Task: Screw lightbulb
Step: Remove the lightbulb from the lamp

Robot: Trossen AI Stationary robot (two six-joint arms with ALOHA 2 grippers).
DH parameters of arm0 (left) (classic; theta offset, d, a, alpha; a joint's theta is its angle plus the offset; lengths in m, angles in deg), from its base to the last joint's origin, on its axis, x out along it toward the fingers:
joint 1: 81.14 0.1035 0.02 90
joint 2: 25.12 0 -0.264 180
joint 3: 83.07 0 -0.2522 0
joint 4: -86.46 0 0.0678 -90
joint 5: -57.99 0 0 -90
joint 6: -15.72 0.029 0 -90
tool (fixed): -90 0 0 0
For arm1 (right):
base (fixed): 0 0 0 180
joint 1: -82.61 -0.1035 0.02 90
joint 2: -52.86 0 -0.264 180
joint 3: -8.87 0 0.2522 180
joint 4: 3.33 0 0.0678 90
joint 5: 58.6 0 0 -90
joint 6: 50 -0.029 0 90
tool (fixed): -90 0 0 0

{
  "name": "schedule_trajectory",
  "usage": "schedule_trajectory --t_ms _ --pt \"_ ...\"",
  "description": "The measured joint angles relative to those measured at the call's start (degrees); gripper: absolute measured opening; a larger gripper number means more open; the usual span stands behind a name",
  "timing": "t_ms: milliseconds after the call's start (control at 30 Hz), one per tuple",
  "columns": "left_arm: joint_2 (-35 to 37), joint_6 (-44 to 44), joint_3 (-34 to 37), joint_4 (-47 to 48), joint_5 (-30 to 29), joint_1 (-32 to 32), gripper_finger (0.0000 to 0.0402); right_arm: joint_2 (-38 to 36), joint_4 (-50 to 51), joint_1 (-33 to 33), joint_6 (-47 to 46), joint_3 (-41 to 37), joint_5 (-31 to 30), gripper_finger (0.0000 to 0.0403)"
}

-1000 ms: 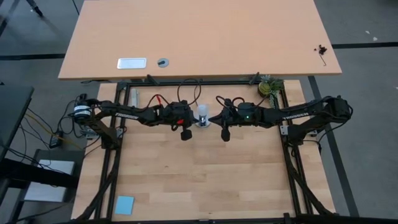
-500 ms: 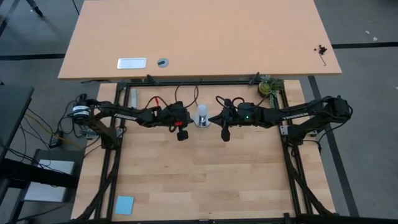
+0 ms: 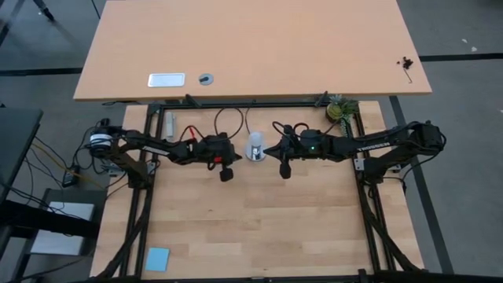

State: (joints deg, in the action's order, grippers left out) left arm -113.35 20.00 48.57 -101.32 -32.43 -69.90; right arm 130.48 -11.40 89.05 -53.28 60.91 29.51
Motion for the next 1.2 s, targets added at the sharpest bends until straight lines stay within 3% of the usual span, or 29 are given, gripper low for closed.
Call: schedule_trajectory --t_ms 233,433,733,900,1200 --pt "0.6 -0.5 5.1 -14.0 5.6 1.1 0.0 0.0 0.3 0.0 -0.2 0.0 0.0 0.0021" --pt "0.6 0.4 5.3 -14.5 3.0 1.8 0.0 0.0 0.0 0.0 -1.5 0.0 -0.7 0.0016" --pt "-1.0 0.4 5.4 -16.6 5.0 6.0 0.0 0.0 2.5 0.2 -7.9 0.2 -6.0 0.0024" --pt "-4.8 0.2 5.1 -20.9 9.3 7.5 0.0 0.1 7.2 0.2 -8.0 5.5 -6.3 0.0029" --pt "-8.1 1.5 2.8 -21.1 9.6 7.6 0.0001 1.6 23.7 2.7 -11.3 16.9 -12.1 0.0055"
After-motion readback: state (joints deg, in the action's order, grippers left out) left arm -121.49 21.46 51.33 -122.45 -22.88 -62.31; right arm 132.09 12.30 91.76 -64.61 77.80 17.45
